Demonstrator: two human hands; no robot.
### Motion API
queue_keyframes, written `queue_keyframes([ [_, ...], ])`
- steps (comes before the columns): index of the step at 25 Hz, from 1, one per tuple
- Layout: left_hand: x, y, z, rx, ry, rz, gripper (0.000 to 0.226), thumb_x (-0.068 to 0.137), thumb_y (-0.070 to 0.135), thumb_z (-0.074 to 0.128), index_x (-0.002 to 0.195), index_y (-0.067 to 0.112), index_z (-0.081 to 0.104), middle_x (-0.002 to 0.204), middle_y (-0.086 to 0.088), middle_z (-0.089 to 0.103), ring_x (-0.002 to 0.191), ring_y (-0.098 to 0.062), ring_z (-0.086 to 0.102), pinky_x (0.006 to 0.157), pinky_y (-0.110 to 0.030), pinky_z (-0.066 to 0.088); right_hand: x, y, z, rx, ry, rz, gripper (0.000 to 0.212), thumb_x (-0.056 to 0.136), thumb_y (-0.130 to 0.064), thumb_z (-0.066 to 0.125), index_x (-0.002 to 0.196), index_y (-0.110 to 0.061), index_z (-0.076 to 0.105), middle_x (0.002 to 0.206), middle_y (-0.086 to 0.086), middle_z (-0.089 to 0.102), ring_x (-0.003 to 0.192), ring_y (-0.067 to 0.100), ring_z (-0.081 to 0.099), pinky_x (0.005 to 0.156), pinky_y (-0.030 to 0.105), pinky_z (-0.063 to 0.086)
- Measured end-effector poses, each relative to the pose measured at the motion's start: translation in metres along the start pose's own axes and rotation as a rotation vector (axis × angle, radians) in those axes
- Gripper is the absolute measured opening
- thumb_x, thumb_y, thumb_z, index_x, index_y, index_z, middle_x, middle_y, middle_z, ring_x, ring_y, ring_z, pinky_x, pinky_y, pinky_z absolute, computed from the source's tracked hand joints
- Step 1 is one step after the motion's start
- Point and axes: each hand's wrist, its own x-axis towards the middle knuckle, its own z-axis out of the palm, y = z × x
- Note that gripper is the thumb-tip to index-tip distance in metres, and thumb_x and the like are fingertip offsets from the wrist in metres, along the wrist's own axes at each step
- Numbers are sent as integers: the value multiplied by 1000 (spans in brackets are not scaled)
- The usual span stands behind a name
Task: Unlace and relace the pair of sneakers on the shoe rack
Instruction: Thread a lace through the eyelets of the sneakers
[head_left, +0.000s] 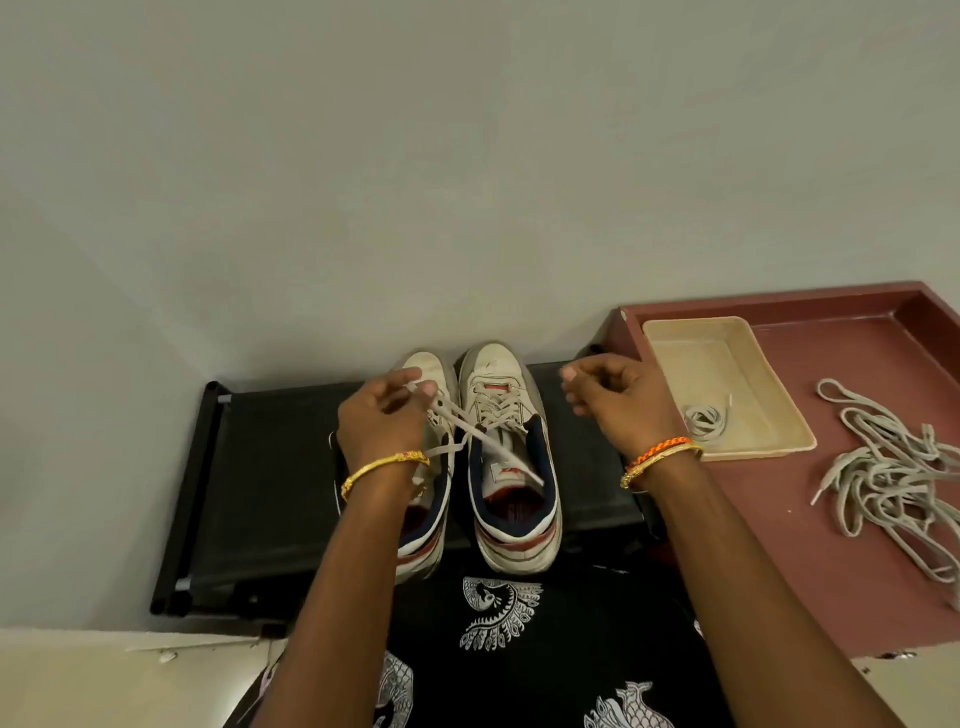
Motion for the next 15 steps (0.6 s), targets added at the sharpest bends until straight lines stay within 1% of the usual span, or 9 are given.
queue_keyframes([
  [1, -1, -3, 4, -69, -69, -16, 21, 77, 7, 73, 96, 14, 69, 96, -7, 71, 91, -18, 67, 79, -26, 54, 2, 3, 10, -11, -79, 1, 12, 85, -7, 66, 81, -18, 68, 78, 6, 68, 73, 14, 61, 70, 23, 53],
  [3, 0, -1, 17, -248, -183, -45, 18, 77, 4, 73, 92, 12, 69, 86, -5, 73, 81, -16, 70, 70, -24, 58, 6, 8, 32, -8, -266, 10, 8, 84, -11, 68, 91, -15, 70, 92, 10, 71, 85, 18, 67, 82, 26, 54],
  [5, 9, -1, 27, -309, -178, 22, 19, 76, 1, 73, 90, 12, 69, 77, -2, 73, 73, -13, 71, 62, -21, 56, 9, 7, 48, -12, -443, 22, 15, 85, -17, 67, 100, -12, 70, 93, 9, 72, 88, 17, 68, 85, 28, 53],
  [7, 19, -3, 33, -320, -128, 88, 20, 74, 2, 75, 89, 14, 69, 76, -2, 73, 72, -15, 71, 61, -22, 55, 14, 5, 54, -45, -517, -32, 11, 89, -14, 63, 98, -14, 68, 83, 7, 72, 81, 19, 68, 83, 30, 53],
  [9, 25, -9, 36, -348, -88, 99, 21, 73, 1, 75, 89, 12, 68, 79, -6, 72, 76, -18, 71, 64, -23, 56, 21, 6, 50, 7, -405, -90, 12, 91, -8, 59, 89, -16, 69, 70, 1, 69, 71, 13, 64, 77, 27, 54],
  [11, 26, -16, 35, -345, -60, 88, 20, 73, 1, 75, 89, 9, 68, 77, -6, 71, 75, -16, 70, 64, -23, 55, 23, 11, 39, 95, -200, -112, 11, 88, -7, 62, 82, -11, 70, 65, -3, 66, 62, 5, 59, 64, 18, 51],
  [12, 27, -20, 35, -331, -60, 79, 19, 73, 1, 75, 89, 9, 68, 74, -3, 71, 73, -14, 70, 64, -23, 56, 24, 15, 33, 121, -100, -109, 8, 86, -9, 65, 80, -9, 71, 65, -2, 66, 59, 3, 57, 60, 16, 49],
  [13, 28, -22, 35, -317, -67, 73, 18, 73, 1, 74, 89, 9, 68, 70, 0, 71, 71, -12, 69, 65, -24, 56, 25, 20, 30, 122, -21, -100, 6, 84, -11, 67, 80, -9, 71, 66, -1, 66, 58, 1, 57, 59, 16, 49],
  [15, 31, -25, 35, -291, -72, 66, 17, 74, 3, 74, 88, 11, 68, 66, 3, 71, 69, -11, 70, 67, -25, 57, 28, 29, 30, 79, 67, -85, 5, 84, -12, 67, 81, -10, 71, 70, -2, 66, 61, -3, 57, 62, 14, 48],
])
